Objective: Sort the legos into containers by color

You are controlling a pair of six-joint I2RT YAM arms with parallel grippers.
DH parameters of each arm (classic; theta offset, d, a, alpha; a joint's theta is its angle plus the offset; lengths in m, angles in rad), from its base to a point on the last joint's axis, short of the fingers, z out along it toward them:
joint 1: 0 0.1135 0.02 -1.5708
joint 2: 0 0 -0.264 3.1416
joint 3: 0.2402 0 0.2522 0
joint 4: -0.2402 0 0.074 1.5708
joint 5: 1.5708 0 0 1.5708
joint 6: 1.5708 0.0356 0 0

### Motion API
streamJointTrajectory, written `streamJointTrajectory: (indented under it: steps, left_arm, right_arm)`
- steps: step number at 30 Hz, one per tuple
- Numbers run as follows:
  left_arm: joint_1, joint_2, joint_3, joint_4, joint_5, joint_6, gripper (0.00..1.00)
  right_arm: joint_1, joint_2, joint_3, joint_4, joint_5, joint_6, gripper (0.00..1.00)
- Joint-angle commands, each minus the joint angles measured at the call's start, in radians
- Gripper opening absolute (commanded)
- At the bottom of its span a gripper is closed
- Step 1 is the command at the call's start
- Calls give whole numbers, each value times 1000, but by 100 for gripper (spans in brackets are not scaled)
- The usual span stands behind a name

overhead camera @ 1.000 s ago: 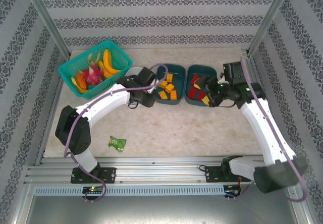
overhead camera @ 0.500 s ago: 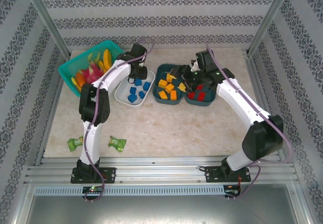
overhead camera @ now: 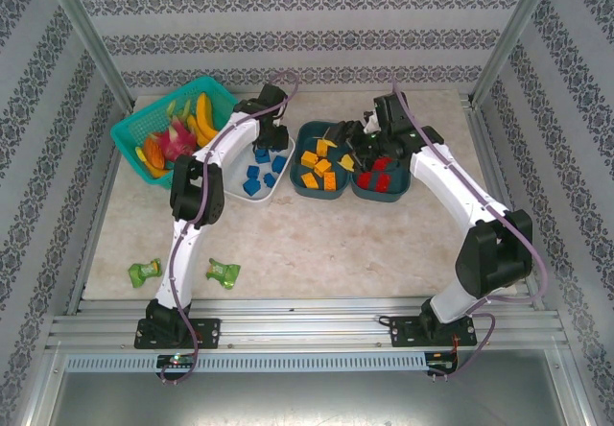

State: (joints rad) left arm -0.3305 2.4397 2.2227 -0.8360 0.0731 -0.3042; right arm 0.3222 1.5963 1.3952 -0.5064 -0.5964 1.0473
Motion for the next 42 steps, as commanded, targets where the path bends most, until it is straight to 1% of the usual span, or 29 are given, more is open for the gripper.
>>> streamJointTrajectory:
  steps: [1, 9, 12, 16, 19, 21, 25, 28, 30, 32, 33, 34, 36, 38, 39, 41, 42]
  left_arm:
    - [14, -24, -39, -7, 12, -32, 30]
    - [13, 3, -28, -22, 28, -35, 41]
    - [11, -8, -28, -32, 28, -37, 49]
    - [7, -56, -23, -33, 19, -36, 60]
    - [5, -103, -2, -60, 11, -47, 61]
    - [1, -163, -11, -67, 5, -60, 62]
    - [-1, -334, -80, -81, 4, -127, 67]
    - [-1, -490, -206, -86, 14, -176, 74]
    - [-2, -622, -331, -81, 25, -194, 100]
    - [3, -754, -473, -84, 22, -206, 100]
    - [9, -833, -556, -81, 21, -216, 100]
    - [19, -909, -638, -74, 26, -227, 100]
    - [42, -1054, -789, -63, 30, -247, 100]
    - [46, -1206, -926, -40, -10, -237, 100]
    - [47, -1277, -992, -32, -39, -222, 100]
    - [47, -1387, -1069, -54, -160, -220, 100]
    - [46, -1425, -1103, -71, -252, -225, 100]
  right_arm:
    - [-9, 4, 18, 15, -19, -10, 68]
    - [-8, 6, 22, 9, -23, -15, 68]
    - [-9, -1, 21, 4, -23, -18, 68]
    - [-8, -8, 34, -24, -11, -46, 69]
    - [-5, -18, 54, -53, -2, -82, 69]
    - [-5, -30, 76, -89, 9, -127, 69]
    - [-11, -79, 96, -183, 56, -251, 69]
    - [-12, -140, 95, -255, 117, -381, 69]
    - [-8, -199, 68, -277, 179, -463, 70]
    - [0, -266, 27, -295, 272, -546, 75]
    - [2, -302, -1, -304, 330, -579, 84]
    - [-1, -337, -33, -304, 372, -602, 98]
    - [-13, -391, -99, -291, 424, -627, 98]
    - [-12, -444, -151, -277, 490, -653, 98]
    - [1, -480, -187, -251, 543, -672, 98]
    - [5, -541, -272, -173, 595, -692, 98]
    - [6, -563, -311, -135, 651, -683, 98]
